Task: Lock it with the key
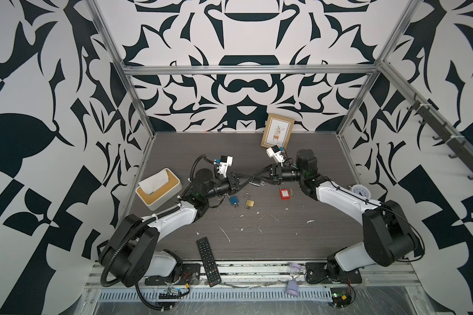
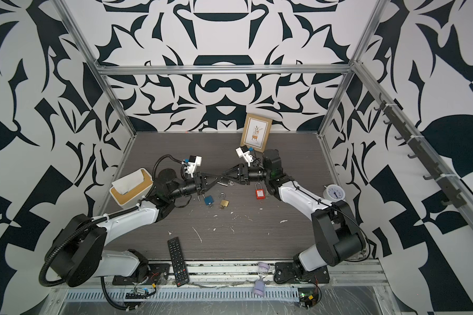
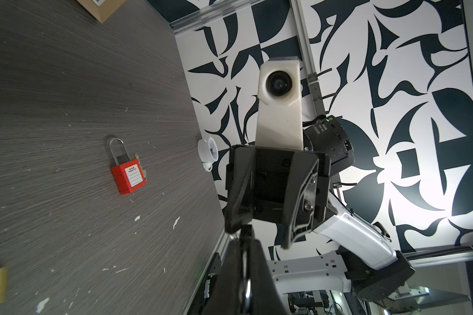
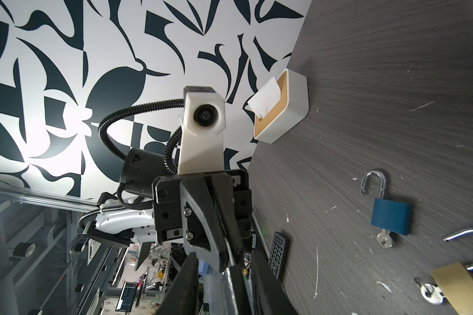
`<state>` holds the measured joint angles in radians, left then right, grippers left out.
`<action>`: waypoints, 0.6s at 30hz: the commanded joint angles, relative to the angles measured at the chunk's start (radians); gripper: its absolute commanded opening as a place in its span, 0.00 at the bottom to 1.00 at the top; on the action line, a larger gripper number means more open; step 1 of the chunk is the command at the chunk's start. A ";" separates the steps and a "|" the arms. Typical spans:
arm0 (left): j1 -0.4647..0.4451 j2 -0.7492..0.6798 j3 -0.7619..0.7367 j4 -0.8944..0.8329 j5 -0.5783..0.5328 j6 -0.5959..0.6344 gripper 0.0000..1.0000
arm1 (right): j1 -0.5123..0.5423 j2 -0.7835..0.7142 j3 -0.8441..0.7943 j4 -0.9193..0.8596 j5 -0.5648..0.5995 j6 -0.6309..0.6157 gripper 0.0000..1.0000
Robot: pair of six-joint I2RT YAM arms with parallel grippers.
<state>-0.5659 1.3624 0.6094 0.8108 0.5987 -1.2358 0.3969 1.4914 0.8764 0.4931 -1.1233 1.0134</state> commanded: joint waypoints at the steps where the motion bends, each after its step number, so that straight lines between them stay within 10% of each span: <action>1: 0.030 -0.023 -0.038 0.041 -0.040 -0.024 0.00 | 0.000 -0.038 -0.023 0.062 -0.003 0.009 0.36; 18: 0.049 0.000 -0.069 0.197 -0.028 -0.083 0.00 | -0.010 -0.046 -0.057 0.057 0.012 -0.001 0.35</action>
<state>-0.5213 1.3655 0.5457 0.9115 0.5575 -1.3029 0.3920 1.4555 0.8139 0.5179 -1.1141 1.0298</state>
